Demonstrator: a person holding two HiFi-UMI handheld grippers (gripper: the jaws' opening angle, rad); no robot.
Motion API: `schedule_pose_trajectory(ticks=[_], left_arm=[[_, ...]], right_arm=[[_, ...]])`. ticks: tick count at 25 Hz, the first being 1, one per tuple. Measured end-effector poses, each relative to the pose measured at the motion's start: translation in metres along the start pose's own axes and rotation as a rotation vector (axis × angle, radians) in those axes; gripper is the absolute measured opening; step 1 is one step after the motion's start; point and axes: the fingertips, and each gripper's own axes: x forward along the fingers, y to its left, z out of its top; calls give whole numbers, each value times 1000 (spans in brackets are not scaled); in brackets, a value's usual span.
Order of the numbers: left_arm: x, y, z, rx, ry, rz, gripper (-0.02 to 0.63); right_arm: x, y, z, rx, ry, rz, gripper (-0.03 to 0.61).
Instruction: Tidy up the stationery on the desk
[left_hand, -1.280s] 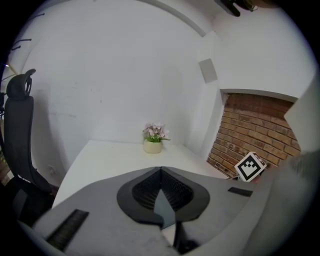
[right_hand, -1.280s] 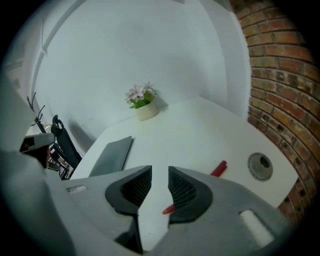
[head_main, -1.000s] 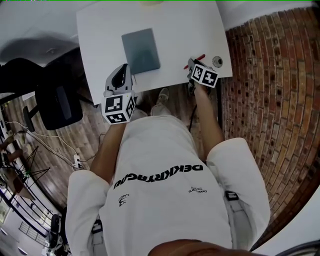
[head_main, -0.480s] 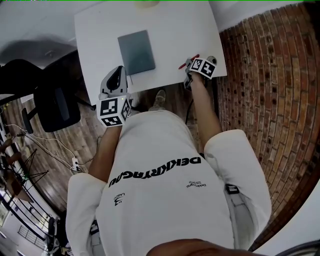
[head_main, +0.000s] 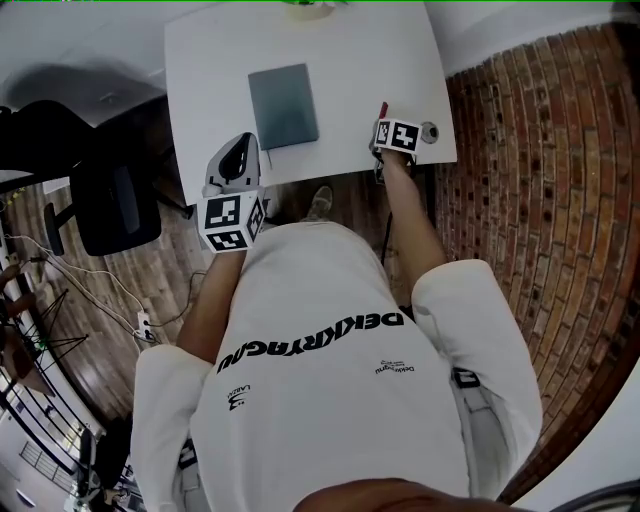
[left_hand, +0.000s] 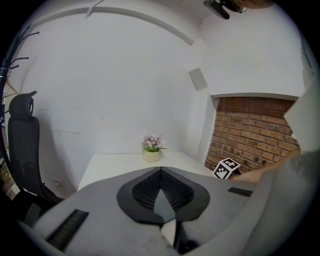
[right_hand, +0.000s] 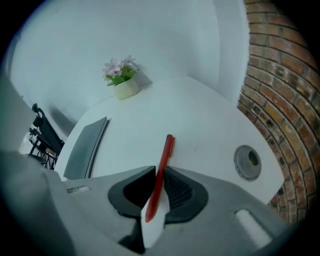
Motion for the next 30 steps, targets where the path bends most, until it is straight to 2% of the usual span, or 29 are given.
schedule_pose_trajectory(ticks=[3,7,11,13,15,17,19,22,23,25,27,30], left_arm=[[-6,2,-3,-5,3,4,-2],[-12,5,-5,-9,-1,8,-2],[-19,7,-9,-16,0,13,-3],[-21,7,-9,-17,-3,14,-3],[-24,8,-10,-19,-6,18,-3],[-27,10,-12,-23,-4,25,-3],[-30,12,-14,-28,-2,33,-3],[-35,15,-15,-34,-5,48,-2],[-36,17,-15,-35,-5,52,-3],[-39,19,-17,-36,-3,56,-2],[-42,22,-17,-33,-4,58,-3],[-44,24,-18,-35,-4,63,-2]], right_arm=[[0,7,0,-51,10,11,48],[-4,4,5,-25,-13,24,0],[-1,8,-6,-33,24,53,2],[-5,21,-2,-46,-23,111,20],[-11,57,-1,-120,-55,233,116],[-12,96,-12,-265,-35,306,149],[-9,125,-28,-395,9,328,156],[0,143,-48,-530,73,287,163],[4,143,-51,-552,80,255,123],[8,140,-52,-536,76,229,59],[10,140,-51,-494,77,242,57],[10,140,-51,-501,89,251,57]])
